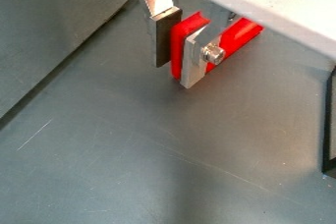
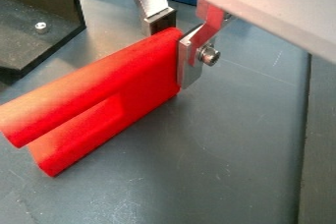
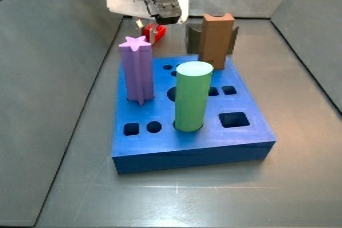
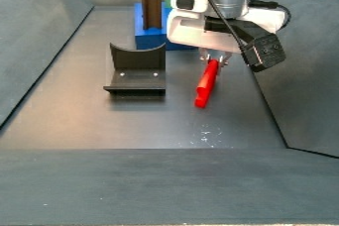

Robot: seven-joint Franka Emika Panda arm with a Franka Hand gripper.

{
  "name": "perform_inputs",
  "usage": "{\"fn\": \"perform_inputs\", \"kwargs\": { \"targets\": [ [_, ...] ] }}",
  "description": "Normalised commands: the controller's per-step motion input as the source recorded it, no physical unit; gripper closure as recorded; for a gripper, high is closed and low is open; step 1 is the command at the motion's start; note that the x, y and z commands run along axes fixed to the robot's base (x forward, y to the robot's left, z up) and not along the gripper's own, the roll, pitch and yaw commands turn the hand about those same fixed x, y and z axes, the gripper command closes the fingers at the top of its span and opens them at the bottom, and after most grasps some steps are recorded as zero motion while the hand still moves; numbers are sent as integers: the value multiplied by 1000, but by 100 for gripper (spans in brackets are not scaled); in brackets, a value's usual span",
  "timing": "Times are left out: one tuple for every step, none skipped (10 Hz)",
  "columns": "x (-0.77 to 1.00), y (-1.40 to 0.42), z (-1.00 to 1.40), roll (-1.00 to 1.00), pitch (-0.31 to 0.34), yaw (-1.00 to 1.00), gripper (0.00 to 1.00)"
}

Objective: Pick up the square-circle object. Move up. Place the square-circle object on the fixture. Regrasp the square-circle object. Move to above the board. Insert the square-circle object.
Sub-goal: Pick up the square-circle object.

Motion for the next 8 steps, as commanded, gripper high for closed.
{"fn": "perform_inputs", "kwargs": {
  "targets": [
    [0, 0, 0, 0, 0, 0, 100],
    [0, 0, 0, 0, 0, 0, 100],
    [0, 0, 0, 0, 0, 0, 100],
    [0, 0, 0, 0, 0, 0, 100],
    [0, 0, 0, 0, 0, 0, 100],
    [0, 0, 0, 0, 0, 0, 100],
    [0, 0, 0, 0, 0, 0, 100],
    [0, 0, 0, 0, 0, 0, 100]
  ]
}}
